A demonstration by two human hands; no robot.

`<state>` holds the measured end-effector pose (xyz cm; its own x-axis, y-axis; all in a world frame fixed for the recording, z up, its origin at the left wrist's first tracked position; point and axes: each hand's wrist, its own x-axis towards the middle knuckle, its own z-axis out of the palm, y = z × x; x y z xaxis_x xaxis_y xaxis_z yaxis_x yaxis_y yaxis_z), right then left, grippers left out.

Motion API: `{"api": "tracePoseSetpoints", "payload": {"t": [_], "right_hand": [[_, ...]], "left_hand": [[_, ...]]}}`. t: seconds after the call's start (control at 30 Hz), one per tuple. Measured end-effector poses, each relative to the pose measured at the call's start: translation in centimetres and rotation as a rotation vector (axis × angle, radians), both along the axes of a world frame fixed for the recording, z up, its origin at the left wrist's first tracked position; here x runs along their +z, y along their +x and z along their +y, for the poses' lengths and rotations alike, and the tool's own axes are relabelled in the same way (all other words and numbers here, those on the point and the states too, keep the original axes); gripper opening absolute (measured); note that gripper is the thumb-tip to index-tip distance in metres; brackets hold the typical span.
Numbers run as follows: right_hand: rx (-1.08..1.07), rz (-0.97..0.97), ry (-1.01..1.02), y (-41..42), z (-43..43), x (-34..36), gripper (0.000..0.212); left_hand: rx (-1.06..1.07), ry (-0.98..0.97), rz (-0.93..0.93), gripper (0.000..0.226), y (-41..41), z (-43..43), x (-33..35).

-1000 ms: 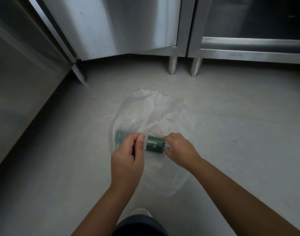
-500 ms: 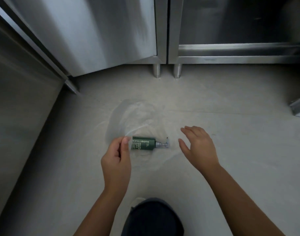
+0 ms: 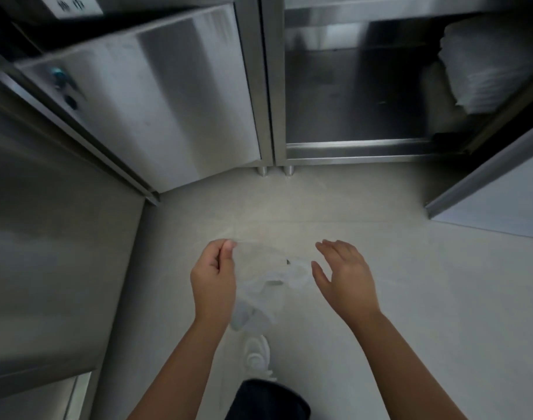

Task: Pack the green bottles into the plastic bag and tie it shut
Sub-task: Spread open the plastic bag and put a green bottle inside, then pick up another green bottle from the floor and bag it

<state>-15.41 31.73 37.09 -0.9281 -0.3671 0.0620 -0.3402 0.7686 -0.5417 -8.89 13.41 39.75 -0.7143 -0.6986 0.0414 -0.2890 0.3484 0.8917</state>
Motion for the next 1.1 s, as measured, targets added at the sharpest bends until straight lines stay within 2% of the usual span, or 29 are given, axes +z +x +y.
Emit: {"api": "tracePoseSetpoints", "payload": {"t": [0.23,0.37,0.57,0.73,0.9,1.1], "right_hand": [[-0.059,0.027,0.002,5.2,7.5,13.6,0.031],[-0.099,0.068,-0.013,7.5,11.0,18.9,0.031],[-0.17,0.145,-0.022,12.1,16.1,26.2,0.034],[-0.262,0.179,0.027,14.3,19.0,30.0,0.035],[-0.448,0.21,0.07,15.8,20.9,33.2,0.035],[-0.706,0.225,0.137,18.2,21.6,35.9,0.035]], "left_hand": [[-0.033,0.058,0.025,0.02,4.0,6.9,12.8],[-0.058,0.136,0.045,0.029,5.9,10.3,17.4],[-0.202,0.161,0.037,0.025,8.6,15.6,23.5],[-0.369,0.089,0.034,0.023,8.4,17.9,27.0],[-0.634,-0.062,0.02,0.025,6.9,19.3,29.7],[-0.917,-0.104,0.037,0.024,4.6,21.4,31.9]]}}
